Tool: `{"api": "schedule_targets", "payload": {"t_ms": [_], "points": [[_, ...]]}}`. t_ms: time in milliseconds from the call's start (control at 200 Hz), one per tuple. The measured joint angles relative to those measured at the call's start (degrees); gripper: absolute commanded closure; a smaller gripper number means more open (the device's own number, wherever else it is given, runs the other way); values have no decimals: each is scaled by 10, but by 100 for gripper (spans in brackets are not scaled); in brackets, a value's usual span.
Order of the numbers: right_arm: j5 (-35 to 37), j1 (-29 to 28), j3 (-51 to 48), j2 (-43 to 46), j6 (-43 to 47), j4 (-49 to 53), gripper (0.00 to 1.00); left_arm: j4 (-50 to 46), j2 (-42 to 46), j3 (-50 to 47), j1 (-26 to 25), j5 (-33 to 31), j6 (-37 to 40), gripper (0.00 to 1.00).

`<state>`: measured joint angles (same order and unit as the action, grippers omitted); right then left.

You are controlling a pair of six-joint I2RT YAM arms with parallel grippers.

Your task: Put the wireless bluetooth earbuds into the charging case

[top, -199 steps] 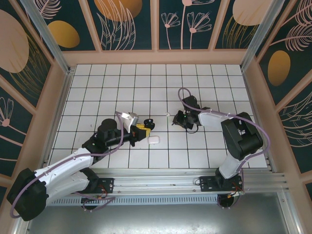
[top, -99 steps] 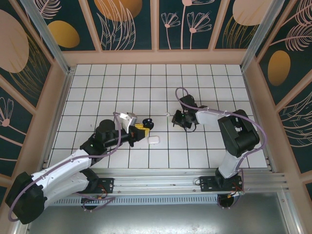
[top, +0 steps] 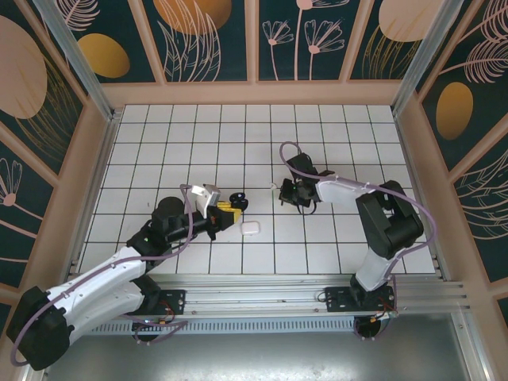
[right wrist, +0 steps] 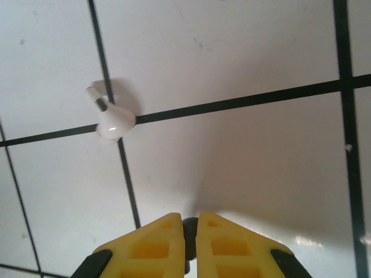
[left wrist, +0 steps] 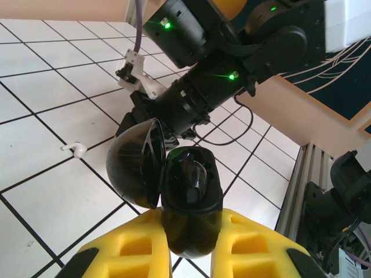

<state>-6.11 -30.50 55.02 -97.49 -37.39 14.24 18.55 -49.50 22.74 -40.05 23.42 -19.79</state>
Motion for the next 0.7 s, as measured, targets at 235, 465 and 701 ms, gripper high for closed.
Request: {"api": "schedule_targets", "payload": {"t_ms": [235,465,701], "points": [[56,-32,0,103,18,21,95,2,9,-8,0,0,-2,100],[98,-84,-1,216,45,9,99,27,2,-14,0,2,-11,100],[118,-144,-5,307,86,-38,100,59,-35,-14,0,16,-13,100]]}}
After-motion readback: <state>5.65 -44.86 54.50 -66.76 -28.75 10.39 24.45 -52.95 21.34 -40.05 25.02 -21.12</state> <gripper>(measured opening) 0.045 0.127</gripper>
